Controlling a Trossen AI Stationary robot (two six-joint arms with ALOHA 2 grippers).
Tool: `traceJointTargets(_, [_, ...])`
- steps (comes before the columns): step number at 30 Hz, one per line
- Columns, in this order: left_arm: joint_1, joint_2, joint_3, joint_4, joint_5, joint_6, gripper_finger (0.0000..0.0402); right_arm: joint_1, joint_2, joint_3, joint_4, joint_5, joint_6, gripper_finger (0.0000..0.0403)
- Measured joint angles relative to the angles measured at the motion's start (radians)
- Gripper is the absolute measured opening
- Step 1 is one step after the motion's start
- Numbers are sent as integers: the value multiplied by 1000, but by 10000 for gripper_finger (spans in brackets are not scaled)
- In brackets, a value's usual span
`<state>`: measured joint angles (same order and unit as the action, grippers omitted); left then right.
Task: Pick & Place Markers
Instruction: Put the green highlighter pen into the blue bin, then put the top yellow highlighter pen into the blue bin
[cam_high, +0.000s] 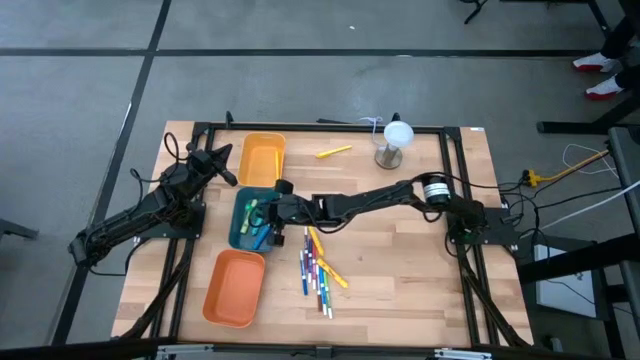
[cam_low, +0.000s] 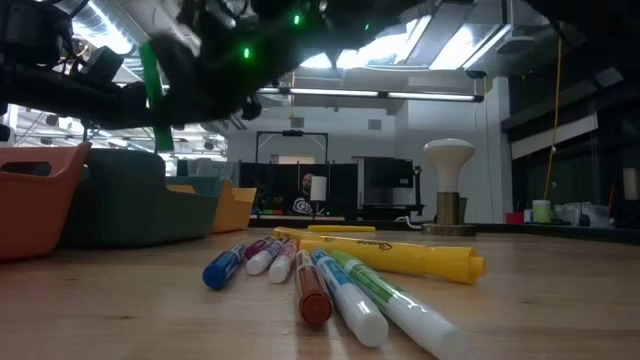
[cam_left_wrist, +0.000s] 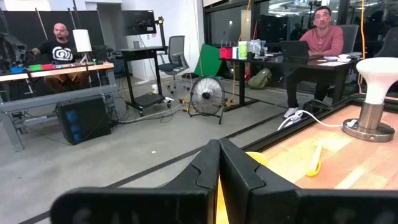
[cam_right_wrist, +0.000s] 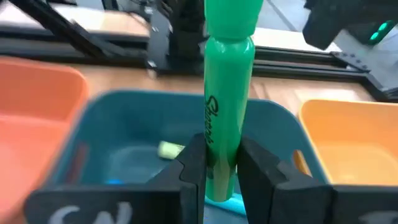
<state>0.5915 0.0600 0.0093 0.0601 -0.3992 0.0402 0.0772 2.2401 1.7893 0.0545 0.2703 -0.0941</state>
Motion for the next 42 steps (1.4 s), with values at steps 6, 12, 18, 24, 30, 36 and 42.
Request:
traceJointTargets(6, [0,0,0,0,0,0,10,-17,18,-1,8,1,-129,67])
traceJointTargets(12, [0,0,0,0,0,0,7,-23,17,-1,15,-1,-312,67])
traceJointTargets(18, [0,0,0,0,0,0,8,-23,17,-1,15,-3,-412,85])
traceJointTargets(24, [0,0,0,0,0,0,9,-23,17,-1,16,-11,-411,106])
traceJointTargets(30, [0,0,0,0,0,0,7,-30,17,-1,16,-10,-411,124])
traceJointTargets(36, [0,0,0,0,0,0,11,-31,17,-1,16,-11,-410,154])
traceJointTargets(42, [0,0,0,0,0,0,6,-28,17,-1,16,-10,-388,190])
